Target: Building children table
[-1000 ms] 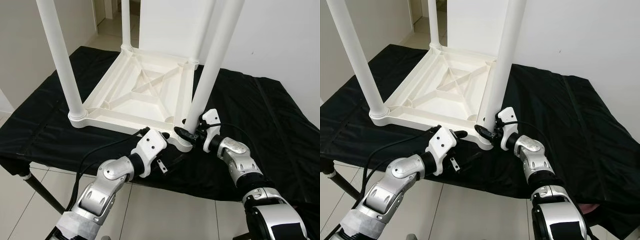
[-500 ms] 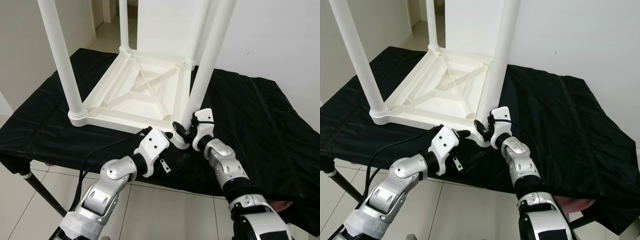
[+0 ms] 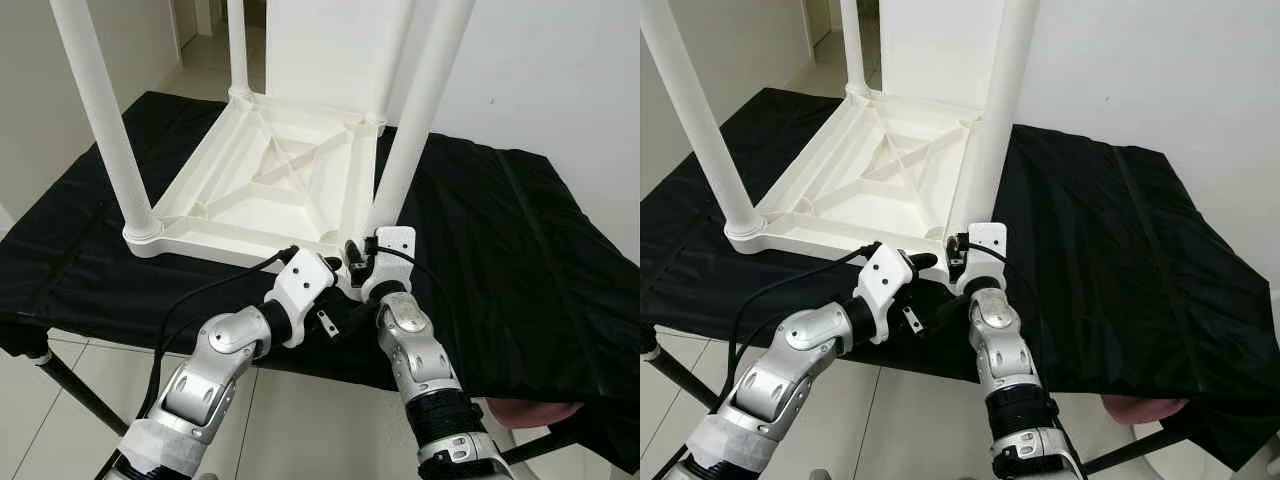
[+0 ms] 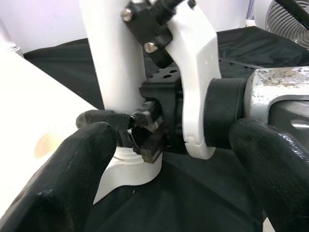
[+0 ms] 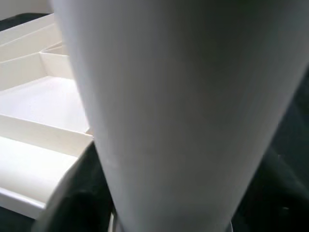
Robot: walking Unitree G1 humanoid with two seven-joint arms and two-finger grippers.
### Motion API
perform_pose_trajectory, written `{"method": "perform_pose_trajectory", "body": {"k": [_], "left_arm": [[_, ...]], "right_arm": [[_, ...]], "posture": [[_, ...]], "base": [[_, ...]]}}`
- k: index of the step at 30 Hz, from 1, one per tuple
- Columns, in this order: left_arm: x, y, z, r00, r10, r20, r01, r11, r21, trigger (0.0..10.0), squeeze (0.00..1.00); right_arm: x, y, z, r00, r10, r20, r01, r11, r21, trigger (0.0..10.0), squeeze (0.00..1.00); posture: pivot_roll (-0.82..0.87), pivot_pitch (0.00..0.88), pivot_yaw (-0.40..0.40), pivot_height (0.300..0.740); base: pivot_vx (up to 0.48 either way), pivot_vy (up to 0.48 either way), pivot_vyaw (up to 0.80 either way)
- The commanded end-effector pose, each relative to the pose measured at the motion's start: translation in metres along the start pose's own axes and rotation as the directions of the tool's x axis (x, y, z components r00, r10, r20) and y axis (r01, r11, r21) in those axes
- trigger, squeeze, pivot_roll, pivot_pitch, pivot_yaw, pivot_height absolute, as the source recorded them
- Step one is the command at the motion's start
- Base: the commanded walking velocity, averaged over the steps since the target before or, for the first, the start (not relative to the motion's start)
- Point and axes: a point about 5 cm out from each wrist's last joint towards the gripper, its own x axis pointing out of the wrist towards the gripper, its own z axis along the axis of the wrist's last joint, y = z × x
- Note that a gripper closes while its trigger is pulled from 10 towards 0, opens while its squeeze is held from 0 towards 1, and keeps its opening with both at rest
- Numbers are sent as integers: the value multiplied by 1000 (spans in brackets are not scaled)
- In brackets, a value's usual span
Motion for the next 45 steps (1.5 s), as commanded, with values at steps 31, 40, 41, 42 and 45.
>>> {"method": "perform_pose_trajectory", "body": {"k": [31,40,41,42,45], "left_arm": [[-12,-12,-7,992,-117,-50,115,992,-52,10000,0],[-12,-13,-6,993,-108,-47,105,993,-55,10000,0],[-12,-14,-6,993,-108,-46,106,993,-56,10000,0],[-12,-14,-6,993,-108,-46,106,993,-56,10000,0],[-11,-15,-6,993,-111,-44,108,993,-56,10000,0]], "right_arm": [[16,-44,-8,788,588,-180,-614,770,-175,0,0],[16,-48,-13,766,614,-191,-641,752,-152,0,0],[16,-49,-13,768,611,-191,-638,754,-153,0,0],[16,-49,-13,768,611,-191,-638,754,-153,0,0],[13,-53,-16,796,576,-186,-602,786,-139,10000,0]], "posture": [[-13,0,-78,740],[-4,0,-87,740],[-5,0,-87,740],[-5,0,-87,740],[-11,0,-84,740]], "base": [[0,0,0],[0,0,0],[0,0,0],[0,0,0],[0,0,0]]}}
